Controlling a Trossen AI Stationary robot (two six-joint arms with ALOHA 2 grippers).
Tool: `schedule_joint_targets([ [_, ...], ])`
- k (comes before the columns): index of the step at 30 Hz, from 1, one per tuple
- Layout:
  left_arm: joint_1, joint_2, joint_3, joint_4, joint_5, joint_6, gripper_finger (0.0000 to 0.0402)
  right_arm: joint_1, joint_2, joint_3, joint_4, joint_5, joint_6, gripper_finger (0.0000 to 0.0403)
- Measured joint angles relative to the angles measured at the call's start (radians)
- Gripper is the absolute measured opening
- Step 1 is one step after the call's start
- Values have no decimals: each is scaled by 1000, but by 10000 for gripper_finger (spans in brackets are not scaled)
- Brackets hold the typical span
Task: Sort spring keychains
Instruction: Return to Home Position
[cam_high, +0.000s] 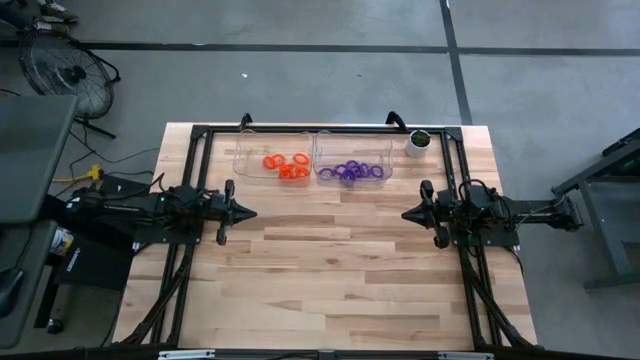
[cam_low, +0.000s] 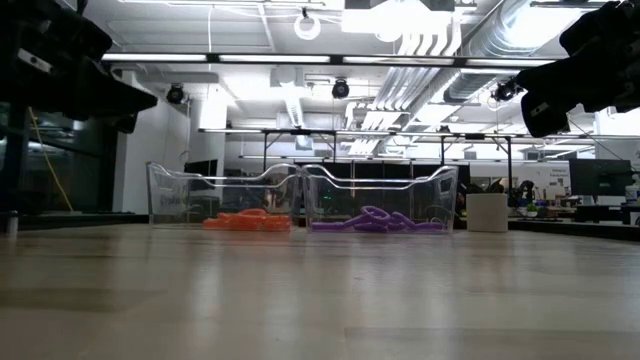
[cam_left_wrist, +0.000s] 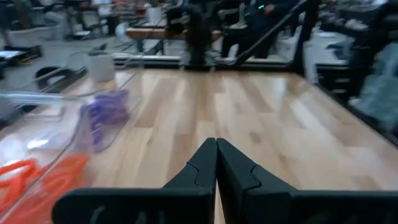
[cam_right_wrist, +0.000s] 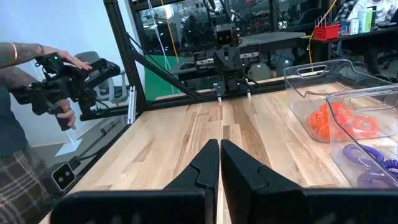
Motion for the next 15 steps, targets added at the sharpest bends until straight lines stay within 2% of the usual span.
schedule_joint_targets([
  [4,0,-19,-1,6,34,1,0,0,0,0,0,0,0,12],
  [9,0,-19,-2,16,-33,3,2,0,0,0,0,0,0,12],
  [15,0,-19,-3,13,-27,2,3,0,0,0,0,0,0,12],
])
